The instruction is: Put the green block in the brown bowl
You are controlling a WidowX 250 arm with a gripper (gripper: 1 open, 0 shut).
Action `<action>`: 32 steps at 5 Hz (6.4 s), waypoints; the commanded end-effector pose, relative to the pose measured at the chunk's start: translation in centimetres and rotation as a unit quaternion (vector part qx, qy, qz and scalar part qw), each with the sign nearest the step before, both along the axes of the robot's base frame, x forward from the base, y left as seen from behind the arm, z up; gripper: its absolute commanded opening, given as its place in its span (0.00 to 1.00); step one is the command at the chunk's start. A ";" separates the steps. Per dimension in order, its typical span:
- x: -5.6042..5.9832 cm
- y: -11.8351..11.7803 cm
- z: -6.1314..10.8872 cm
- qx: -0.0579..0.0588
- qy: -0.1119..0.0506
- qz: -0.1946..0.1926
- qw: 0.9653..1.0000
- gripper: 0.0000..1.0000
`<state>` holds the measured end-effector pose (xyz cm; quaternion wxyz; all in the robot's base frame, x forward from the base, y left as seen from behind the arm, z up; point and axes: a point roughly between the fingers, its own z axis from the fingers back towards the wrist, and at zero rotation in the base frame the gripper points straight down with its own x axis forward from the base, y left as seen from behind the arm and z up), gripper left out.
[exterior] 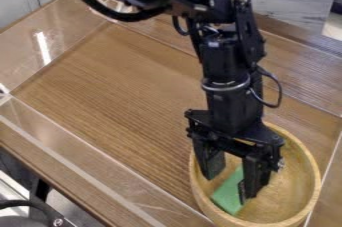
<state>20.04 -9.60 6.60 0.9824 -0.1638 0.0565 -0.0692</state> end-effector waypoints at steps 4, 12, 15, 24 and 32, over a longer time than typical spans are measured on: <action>2.9 2.2 0.7 0.000 -0.031 0.012 0.999 1.00; 5.4 5.4 -0.7 0.004 -0.045 0.034 0.998 1.00; 6.0 5.9 -2.0 0.004 -0.050 0.040 0.998 1.00; 6.9 7.5 -1.7 -0.003 -0.043 0.059 0.997 1.00; 7.7 8.4 -3.7 -0.010 -0.033 0.086 0.996 1.00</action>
